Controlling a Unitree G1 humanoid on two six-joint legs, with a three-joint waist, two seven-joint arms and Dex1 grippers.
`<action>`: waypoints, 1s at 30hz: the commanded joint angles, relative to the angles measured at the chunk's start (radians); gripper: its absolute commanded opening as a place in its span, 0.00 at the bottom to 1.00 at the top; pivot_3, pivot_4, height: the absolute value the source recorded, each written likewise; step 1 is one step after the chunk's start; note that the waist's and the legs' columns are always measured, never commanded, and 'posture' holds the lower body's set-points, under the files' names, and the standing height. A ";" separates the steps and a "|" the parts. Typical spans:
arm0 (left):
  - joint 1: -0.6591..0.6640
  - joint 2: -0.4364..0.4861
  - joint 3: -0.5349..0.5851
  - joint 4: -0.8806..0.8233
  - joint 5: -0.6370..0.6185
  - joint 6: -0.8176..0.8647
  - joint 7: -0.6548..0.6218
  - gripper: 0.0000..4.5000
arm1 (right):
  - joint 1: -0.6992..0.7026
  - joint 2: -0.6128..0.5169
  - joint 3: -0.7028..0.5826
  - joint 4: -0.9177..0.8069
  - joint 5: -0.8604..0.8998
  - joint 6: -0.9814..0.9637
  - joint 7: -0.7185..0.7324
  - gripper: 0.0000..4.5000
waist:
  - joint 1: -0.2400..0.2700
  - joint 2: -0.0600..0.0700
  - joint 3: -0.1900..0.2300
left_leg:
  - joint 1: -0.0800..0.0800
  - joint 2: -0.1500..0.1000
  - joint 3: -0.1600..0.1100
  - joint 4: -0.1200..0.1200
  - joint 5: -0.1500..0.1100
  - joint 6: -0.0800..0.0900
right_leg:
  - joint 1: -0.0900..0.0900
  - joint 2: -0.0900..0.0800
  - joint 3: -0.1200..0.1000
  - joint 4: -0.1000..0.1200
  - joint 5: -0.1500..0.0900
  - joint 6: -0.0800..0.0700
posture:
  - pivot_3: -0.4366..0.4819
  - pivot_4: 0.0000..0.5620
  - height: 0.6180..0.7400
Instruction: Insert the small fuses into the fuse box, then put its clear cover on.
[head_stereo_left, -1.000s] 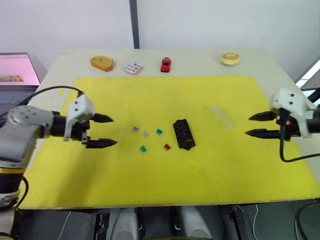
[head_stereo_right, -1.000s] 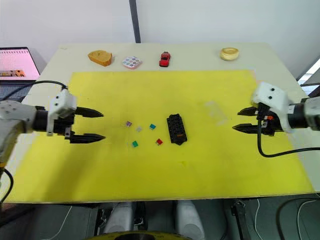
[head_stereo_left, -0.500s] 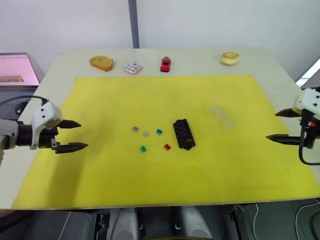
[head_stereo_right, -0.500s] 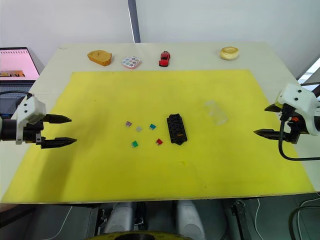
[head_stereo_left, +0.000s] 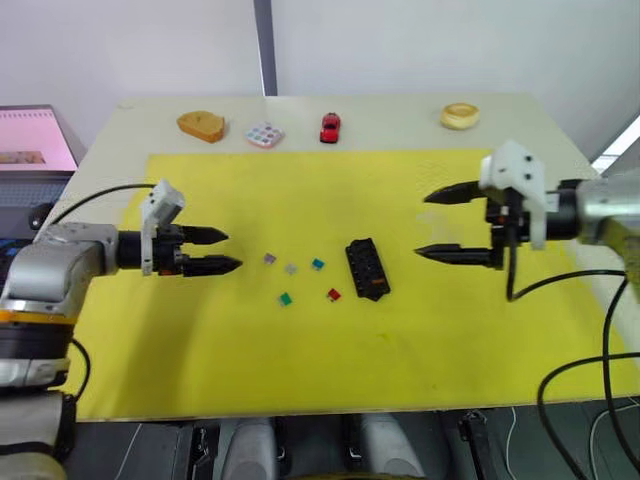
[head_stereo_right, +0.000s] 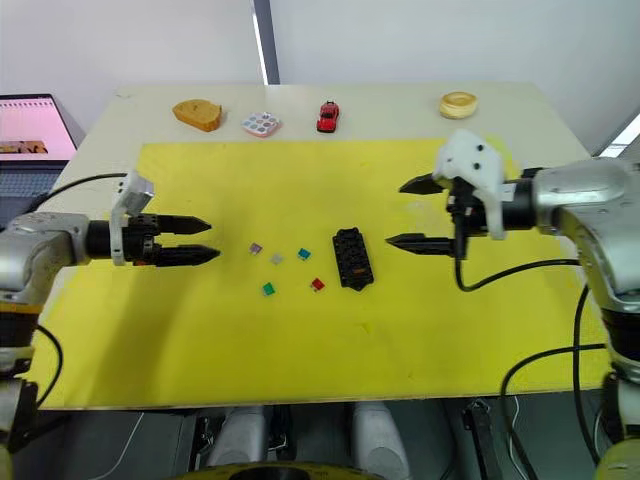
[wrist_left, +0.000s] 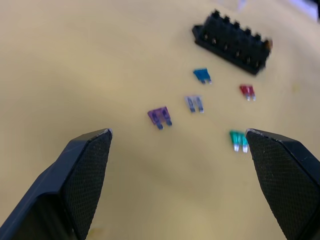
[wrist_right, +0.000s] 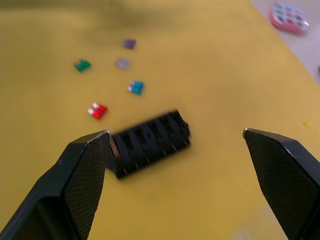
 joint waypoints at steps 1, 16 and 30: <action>-0.030 -0.025 -0.004 0.053 -0.034 0.098 0.013 0.94 | -0.038 0.038 0.026 -0.064 0.019 0.020 -0.035 1.00 | 0.000 0.000 0.000 | 0.000 0.000 0.000 0.000 0.000 0.000 | 0.000 0.000 0.000 0.000 0.000 0.000 | 0.48 0.27 1.00; -0.139 -0.201 0.038 0.269 -0.115 0.343 0.097 0.49 | -0.043 0.089 0.072 -0.108 0.024 0.048 -0.095 1.00 | 0.002 0.000 0.000 | -0.001 -0.001 -0.002 0.001 0.000 0.000 | 0.000 0.000 -0.001 0.001 0.000 0.000 | 0.48 0.27 1.00; -0.170 -0.208 0.005 0.392 -0.072 0.260 0.075 0.49 | -0.032 0.076 0.064 -0.135 0.033 0.076 -0.099 1.00 | 0.001 0.000 0.000 | -0.001 -0.001 -0.003 0.001 0.000 0.000 | 0.001 -0.001 -0.001 0.001 0.000 0.000 | 0.48 0.27 1.00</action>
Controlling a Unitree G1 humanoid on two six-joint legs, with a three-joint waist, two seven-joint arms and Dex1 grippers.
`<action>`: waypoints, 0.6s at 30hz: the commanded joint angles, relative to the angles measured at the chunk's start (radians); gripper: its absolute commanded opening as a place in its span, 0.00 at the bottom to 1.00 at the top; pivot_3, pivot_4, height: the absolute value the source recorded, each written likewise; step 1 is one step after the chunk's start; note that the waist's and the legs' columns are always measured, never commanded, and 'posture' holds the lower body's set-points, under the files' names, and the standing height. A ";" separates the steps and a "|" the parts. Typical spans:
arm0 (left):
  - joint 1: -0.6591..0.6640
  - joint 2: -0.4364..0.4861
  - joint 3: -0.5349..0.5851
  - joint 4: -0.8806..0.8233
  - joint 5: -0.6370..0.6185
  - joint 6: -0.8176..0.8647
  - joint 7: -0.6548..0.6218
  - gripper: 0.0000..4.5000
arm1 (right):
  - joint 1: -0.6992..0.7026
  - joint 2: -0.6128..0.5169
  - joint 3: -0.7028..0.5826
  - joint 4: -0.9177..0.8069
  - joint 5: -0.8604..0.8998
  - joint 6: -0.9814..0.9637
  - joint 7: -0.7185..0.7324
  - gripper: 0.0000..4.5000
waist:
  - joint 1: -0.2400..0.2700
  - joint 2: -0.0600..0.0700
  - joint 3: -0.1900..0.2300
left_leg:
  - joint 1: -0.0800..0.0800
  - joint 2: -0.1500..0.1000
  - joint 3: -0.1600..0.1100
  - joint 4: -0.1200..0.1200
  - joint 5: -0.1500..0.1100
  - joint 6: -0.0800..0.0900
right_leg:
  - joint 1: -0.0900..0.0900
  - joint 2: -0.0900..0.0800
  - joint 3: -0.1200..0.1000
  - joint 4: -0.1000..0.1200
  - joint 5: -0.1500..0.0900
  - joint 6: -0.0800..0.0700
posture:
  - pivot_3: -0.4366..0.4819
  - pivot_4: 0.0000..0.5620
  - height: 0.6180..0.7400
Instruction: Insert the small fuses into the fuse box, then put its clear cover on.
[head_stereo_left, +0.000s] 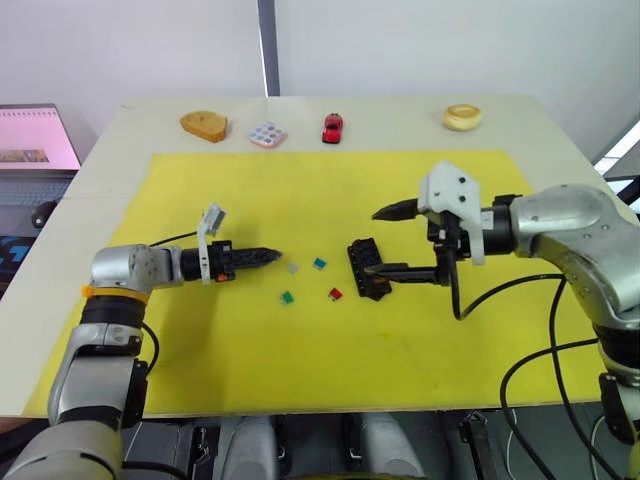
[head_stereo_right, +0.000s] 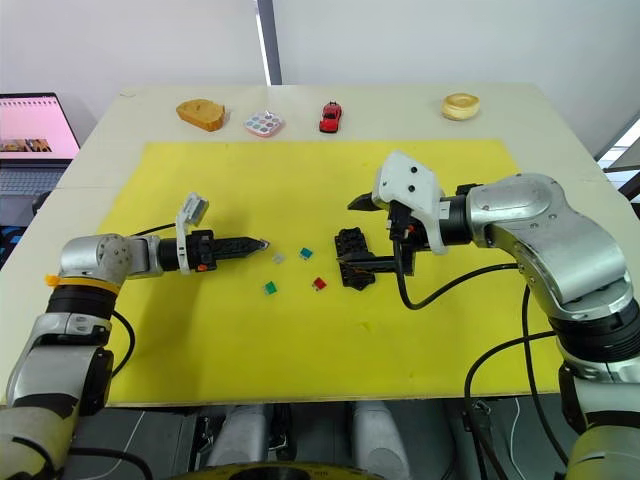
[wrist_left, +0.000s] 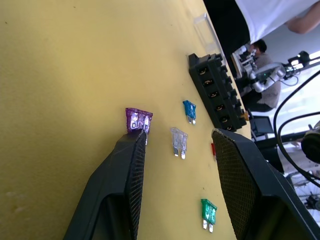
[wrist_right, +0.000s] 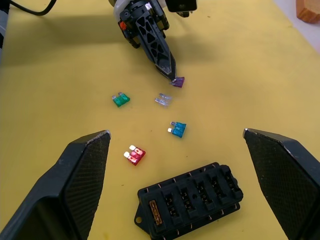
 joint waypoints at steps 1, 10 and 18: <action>-0.020 0.042 0.003 0.029 0.022 -0.019 -0.026 0.49 | -0.005 -0.020 -0.022 -0.036 0.009 0.001 -0.005 1.00 | -0.001 0.000 0.000 | 0.000 0.000 0.000 0.000 0.000 0.000 | 0.000 0.000 0.000 0.000 0.000 0.000 | 0.48 0.27 1.00; -0.068 0.026 -0.003 0.127 0.061 -0.056 -0.034 0.49 | -0.011 -0.017 -0.012 -0.026 0.004 -0.009 -0.004 1.00 | -0.002 0.000 0.000 | 0.000 0.000 0.000 0.000 0.000 0.000 | 0.000 0.000 0.000 0.000 0.000 0.000 | 0.48 0.27 1.00; -0.074 -0.022 -0.071 0.127 0.114 -0.093 -0.081 0.49 | -0.016 -0.017 -0.007 -0.028 0.002 -0.008 -0.006 1.00 | 0.004 0.000 0.000 | 0.000 -0.001 -0.001 0.000 0.000 0.000 | 0.001 -0.001 0.000 0.000 0.000 0.000 | 0.48 0.27 1.00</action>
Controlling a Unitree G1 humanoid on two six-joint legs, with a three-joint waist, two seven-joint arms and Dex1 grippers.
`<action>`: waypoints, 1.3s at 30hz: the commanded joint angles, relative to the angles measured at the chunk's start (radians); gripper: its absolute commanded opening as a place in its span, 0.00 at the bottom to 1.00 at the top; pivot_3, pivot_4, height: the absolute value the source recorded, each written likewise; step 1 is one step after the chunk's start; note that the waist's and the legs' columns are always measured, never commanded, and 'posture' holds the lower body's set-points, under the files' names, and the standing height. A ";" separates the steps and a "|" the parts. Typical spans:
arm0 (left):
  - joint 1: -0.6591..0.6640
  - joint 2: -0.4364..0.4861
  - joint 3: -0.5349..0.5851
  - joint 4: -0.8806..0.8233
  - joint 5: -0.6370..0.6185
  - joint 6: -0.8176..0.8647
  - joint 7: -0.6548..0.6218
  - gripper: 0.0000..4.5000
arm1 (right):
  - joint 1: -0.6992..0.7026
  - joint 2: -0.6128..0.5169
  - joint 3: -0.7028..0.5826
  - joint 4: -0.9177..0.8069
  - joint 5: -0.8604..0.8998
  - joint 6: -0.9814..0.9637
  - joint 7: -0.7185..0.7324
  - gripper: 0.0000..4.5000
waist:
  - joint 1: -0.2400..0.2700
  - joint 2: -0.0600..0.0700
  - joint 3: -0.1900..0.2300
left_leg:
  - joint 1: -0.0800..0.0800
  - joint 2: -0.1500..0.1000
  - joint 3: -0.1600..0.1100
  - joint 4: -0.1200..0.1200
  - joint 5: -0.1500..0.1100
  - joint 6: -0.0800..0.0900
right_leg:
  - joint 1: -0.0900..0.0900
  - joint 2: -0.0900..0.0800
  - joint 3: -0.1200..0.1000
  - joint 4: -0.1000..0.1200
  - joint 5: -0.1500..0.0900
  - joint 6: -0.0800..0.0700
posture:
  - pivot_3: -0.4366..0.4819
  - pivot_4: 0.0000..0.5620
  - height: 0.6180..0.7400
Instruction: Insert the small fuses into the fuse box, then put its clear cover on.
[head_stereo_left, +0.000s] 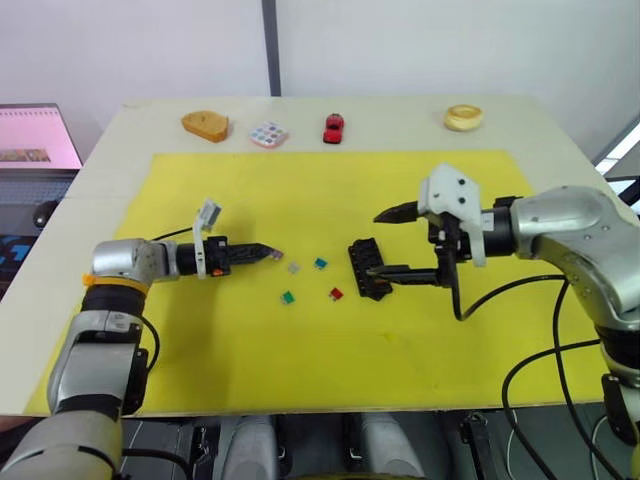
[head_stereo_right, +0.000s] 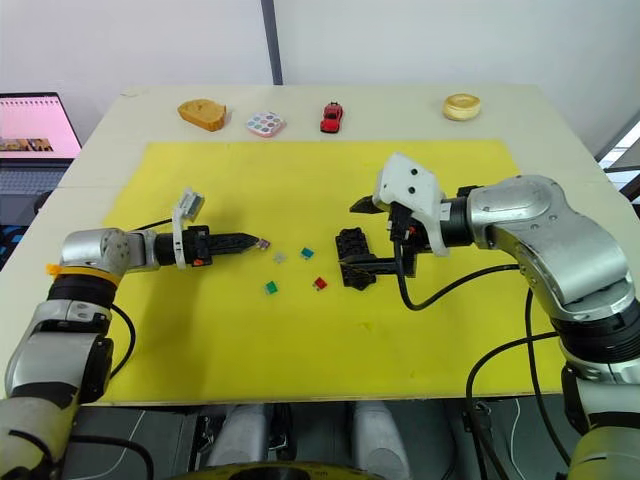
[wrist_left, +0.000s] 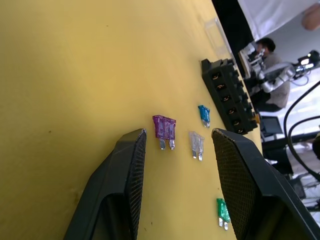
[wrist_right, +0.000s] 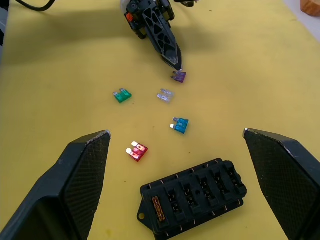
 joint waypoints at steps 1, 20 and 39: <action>-0.001 -0.023 -0.042 -0.005 0.029 -0.011 -0.020 0.49 | -0.017 -0.009 -0.014 -0.030 0.002 -0.008 -0.006 1.00 | 0.000 0.000 0.000 | 0.000 0.000 0.000 0.000 0.000 0.000 | 0.000 0.000 0.000 0.000 0.000 0.000 | 0.48 0.27 1.00; -0.011 -0.084 -0.020 0.035 0.085 -0.047 0.007 0.20 | -0.013 -0.016 -0.014 -0.035 0.001 -0.005 -0.018 1.00 | 0.019 0.000 0.000 | 0.000 -0.001 -0.001 0.001 -0.001 0.002 | 0.001 -0.001 0.000 -0.001 0.000 0.000 | 0.48 0.27 1.00; 0.026 -0.069 -0.035 -0.028 0.097 -0.046 0.019 0.04 | -0.019 -0.011 -0.005 -0.025 -0.002 -0.014 -0.011 1.00 | 0.016 0.001 0.000 | 0.000 -0.001 -0.001 0.001 -0.001 0.002 | 0.001 -0.001 0.000 -0.001 0.000 0.000 | 0.48 0.27 1.00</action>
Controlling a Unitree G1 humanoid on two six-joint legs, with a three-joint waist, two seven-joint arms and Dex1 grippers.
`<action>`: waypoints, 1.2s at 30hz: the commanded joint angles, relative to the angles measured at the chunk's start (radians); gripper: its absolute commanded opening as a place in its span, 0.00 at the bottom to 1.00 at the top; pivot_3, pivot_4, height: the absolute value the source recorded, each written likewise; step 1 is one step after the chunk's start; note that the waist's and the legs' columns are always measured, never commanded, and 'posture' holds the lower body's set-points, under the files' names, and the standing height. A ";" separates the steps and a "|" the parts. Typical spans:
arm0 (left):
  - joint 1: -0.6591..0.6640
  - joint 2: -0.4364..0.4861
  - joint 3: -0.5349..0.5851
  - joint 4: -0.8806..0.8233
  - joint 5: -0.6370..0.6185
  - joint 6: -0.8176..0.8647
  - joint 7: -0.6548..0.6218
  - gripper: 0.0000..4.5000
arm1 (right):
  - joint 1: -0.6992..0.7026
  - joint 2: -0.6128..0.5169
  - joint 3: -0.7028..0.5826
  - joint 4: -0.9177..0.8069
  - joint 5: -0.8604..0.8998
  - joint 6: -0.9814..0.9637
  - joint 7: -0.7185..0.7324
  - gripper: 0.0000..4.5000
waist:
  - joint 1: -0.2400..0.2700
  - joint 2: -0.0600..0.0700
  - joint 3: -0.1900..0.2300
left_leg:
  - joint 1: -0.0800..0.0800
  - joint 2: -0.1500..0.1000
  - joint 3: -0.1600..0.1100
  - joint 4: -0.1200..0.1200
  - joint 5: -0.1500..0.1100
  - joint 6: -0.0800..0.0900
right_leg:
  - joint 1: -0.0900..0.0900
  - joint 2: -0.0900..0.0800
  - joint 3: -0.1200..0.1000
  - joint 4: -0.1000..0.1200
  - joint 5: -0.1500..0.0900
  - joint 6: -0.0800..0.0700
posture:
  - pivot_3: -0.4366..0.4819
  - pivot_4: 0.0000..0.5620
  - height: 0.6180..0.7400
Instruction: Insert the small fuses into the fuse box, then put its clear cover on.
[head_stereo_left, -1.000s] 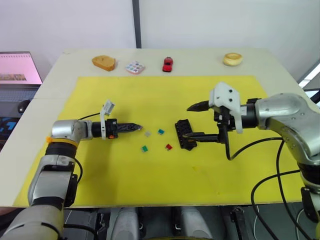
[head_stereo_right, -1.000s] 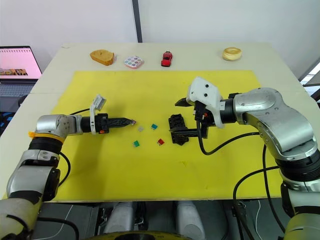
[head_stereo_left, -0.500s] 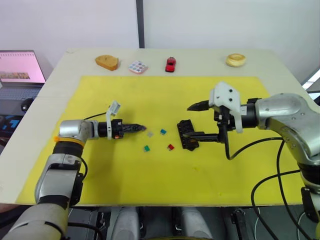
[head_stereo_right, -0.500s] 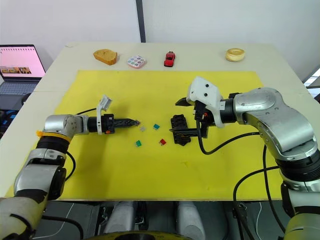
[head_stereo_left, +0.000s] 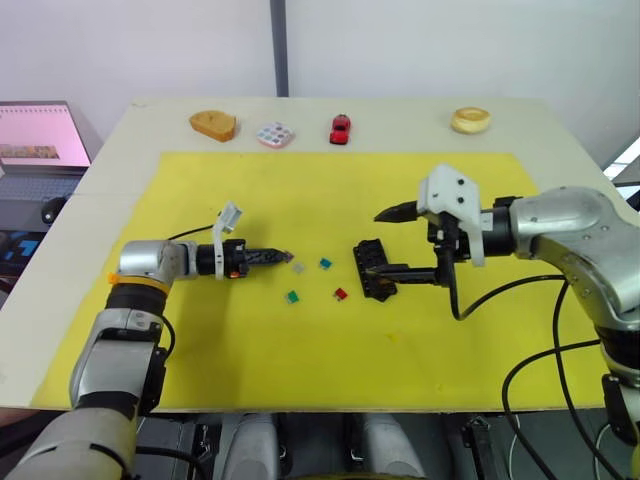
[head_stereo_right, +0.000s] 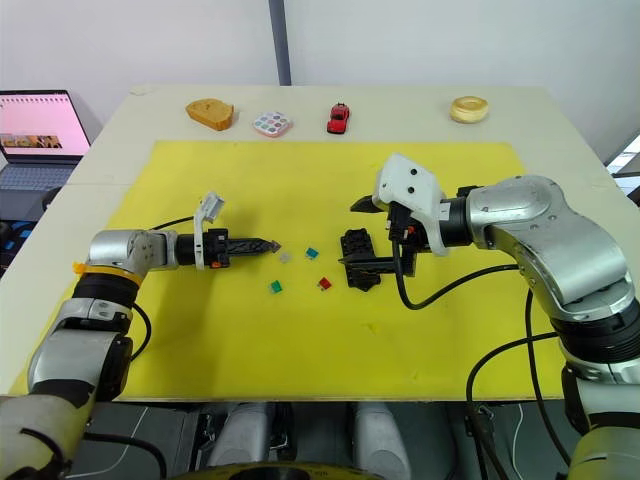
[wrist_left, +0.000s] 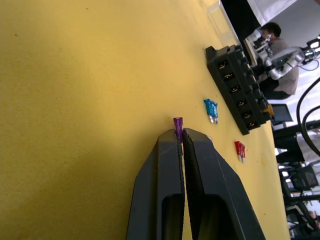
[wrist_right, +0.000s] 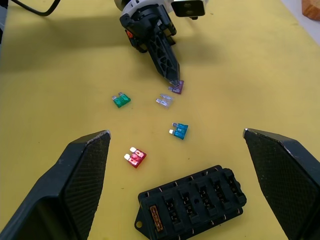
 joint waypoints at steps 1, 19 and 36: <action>0.033 0.005 -0.033 -0.020 0.025 -0.013 0.003 0.04 | -0.019 -0.010 -0.008 -0.024 -0.002 -0.015 0.004 1.00 | -0.001 0.000 0.000 | 0.000 0.000 0.000 0.000 0.000 0.000 | 0.000 0.000 0.000 0.000 0.000 0.000 | 0.48 0.27 1.00; 0.107 0.127 0.065 -0.322 -0.067 -0.037 -0.018 0.04 | -0.029 0.011 0.010 0.014 -0.002 -0.029 0.022 1.00 | -0.025 0.000 0.000 | 0.000 0.002 0.000 -0.001 0.000 0.000 | -0.001 0.001 0.000 0.000 0.000 0.000 | 0.48 0.27 1.00; 0.168 0.128 0.175 -0.737 -0.337 0.089 0.105 0.04 | -0.149 0.098 0.011 0.144 0.147 0.170 0.084 1.00 | -0.022 0.000 0.000 | 0.000 0.002 0.001 -0.001 0.000 0.000 | -0.001 0.001 0.000 0.000 0.000 0.000 | 0.48 0.27 1.00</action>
